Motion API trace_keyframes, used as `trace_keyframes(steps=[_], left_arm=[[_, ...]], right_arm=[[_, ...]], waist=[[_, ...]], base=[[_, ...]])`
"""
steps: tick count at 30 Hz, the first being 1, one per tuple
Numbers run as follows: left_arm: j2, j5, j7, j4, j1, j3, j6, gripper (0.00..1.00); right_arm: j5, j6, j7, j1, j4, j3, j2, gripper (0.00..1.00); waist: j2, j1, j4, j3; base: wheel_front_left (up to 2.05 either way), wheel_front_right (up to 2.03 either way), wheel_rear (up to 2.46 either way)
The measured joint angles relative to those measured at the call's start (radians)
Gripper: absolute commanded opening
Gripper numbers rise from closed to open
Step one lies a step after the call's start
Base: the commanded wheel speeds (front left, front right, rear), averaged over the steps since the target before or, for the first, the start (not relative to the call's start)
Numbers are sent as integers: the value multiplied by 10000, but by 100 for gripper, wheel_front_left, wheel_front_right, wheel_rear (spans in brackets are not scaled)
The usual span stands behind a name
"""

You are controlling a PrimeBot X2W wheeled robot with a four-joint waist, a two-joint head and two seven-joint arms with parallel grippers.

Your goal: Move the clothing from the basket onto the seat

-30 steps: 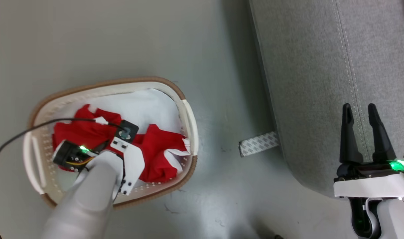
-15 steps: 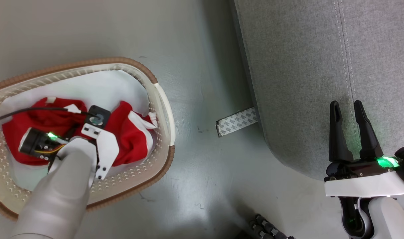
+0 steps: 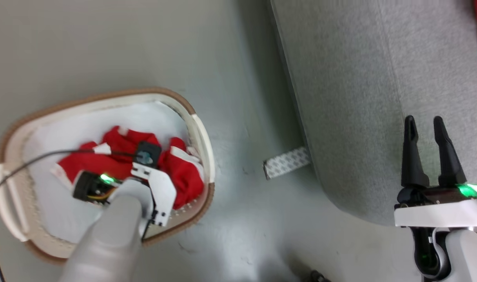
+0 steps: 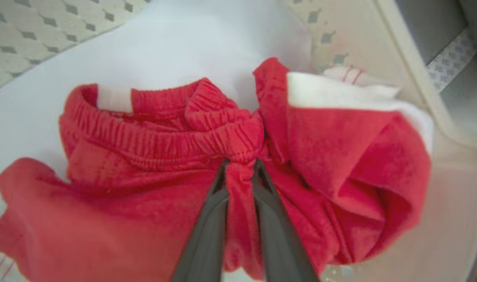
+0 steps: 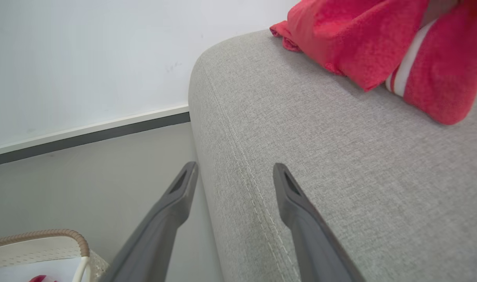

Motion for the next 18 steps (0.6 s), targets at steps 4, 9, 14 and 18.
trace_keyframes(steps=[4, 9, 14, 18], left_arm=[[-295, -370, -769, -161, 445, 115, -199, 0], [-589, -922, -1505, -426, 1101, 194, -420, 0], [-708, -1521, -2029, -894, 1836, 105, -631, 0], [-738, -2067, -2305, -1716, 2318, -81, -612, 0]], right_arm=[[-280, -2, 0, 218, 67, -337, 6, 100], [-675, 0, 0, 748, 184, -566, 15, 100], [-995, -2, 0, 1424, 326, -821, 17, 100], [-1446, -2, 0, 1979, 391, -917, 19, 100]], waist=[[0, 0, 315, -838], [0, 0, 744, -2118], [0, -1, 1200, -3542], [0, -1, 1585, -4661]], base=[[0, 0, 0], [0, 0, 0], [0, 0, 0], [0, 0, 0]])
